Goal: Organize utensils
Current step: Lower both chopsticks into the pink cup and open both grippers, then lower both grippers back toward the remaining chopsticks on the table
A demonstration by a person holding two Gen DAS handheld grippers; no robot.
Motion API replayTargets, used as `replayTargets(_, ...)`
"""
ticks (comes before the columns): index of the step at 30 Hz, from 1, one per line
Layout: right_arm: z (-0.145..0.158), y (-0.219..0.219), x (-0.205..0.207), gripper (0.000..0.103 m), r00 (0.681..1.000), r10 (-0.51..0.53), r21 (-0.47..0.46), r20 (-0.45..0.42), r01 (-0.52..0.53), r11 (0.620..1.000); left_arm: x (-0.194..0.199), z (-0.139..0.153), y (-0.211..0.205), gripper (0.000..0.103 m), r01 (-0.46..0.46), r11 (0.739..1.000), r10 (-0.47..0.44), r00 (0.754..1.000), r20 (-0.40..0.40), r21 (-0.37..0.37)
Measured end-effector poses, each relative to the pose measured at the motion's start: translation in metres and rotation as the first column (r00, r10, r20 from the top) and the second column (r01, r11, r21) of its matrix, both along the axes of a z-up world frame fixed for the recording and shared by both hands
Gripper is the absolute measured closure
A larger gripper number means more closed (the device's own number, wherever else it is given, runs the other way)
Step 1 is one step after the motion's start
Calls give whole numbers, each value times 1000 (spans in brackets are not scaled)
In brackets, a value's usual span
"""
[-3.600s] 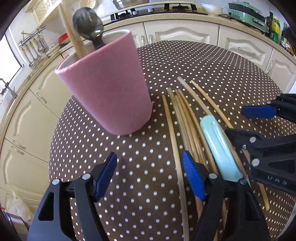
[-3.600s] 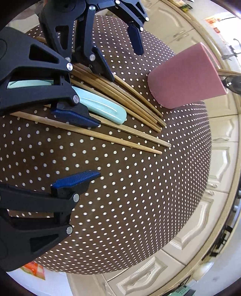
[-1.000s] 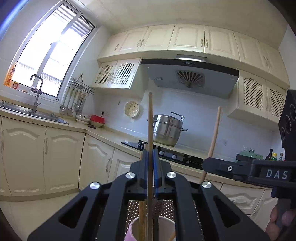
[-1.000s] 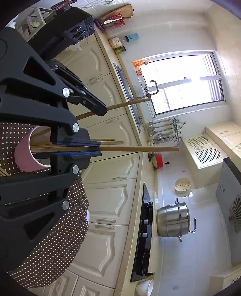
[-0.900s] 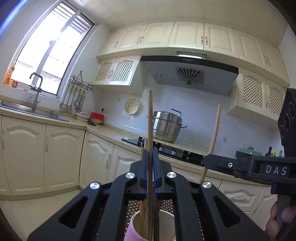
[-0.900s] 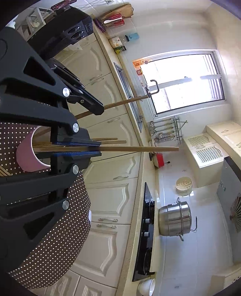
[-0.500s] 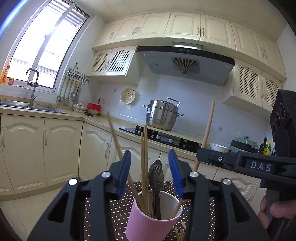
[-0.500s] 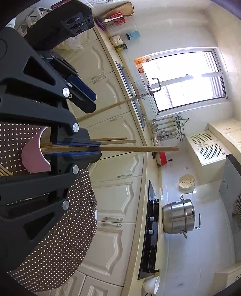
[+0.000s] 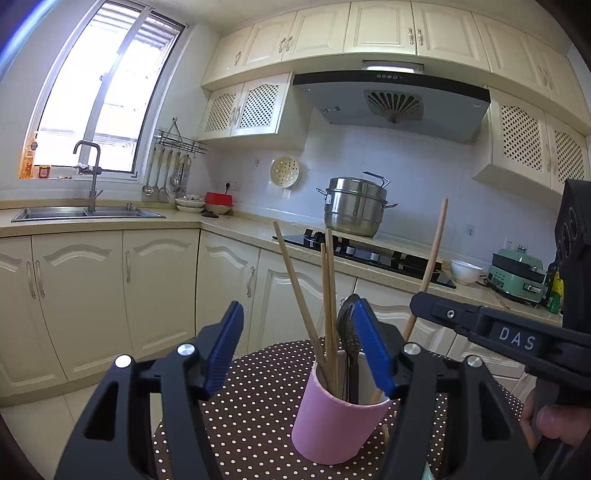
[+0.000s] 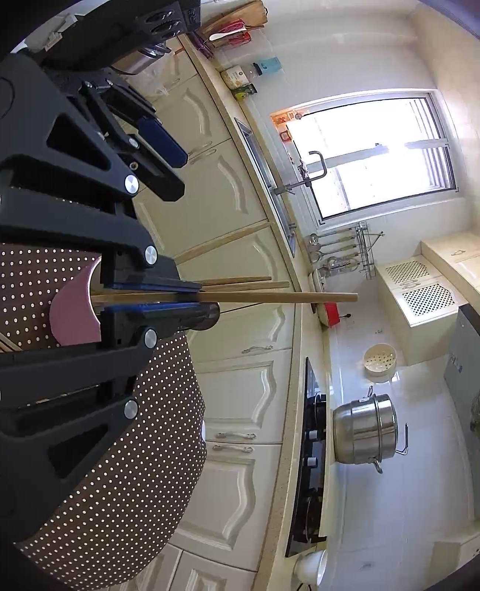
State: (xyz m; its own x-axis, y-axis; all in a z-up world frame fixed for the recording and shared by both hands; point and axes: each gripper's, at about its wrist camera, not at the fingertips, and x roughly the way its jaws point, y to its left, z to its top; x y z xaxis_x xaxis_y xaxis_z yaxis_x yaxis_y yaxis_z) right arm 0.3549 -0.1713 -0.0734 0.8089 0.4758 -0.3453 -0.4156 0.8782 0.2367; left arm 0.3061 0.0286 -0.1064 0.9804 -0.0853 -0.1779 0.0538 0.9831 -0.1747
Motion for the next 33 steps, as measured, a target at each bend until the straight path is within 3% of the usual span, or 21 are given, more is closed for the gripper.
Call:
replayTargets(15,-25,3,5,97,998,-9,-36,-68,7,999,-1,-3,-2,38,-5,999,7,999,-54,36)
replayTargets(26,-24,-2,-1,95,996,-27,-21,-86,25,999,-9,3,0,38,-16,999,19,997,-68,48)
replayTargets(28,-23,-3,-5,92,996,-28,-18,-85,27,999,-12,6,-1,38,-15,999,19,998,-67,50)
replayTargets(33,-18,-7,-18,58,997,-36,-5,-70,35,999,-21,13,-5,37,-16,998,19,998,-54,61)
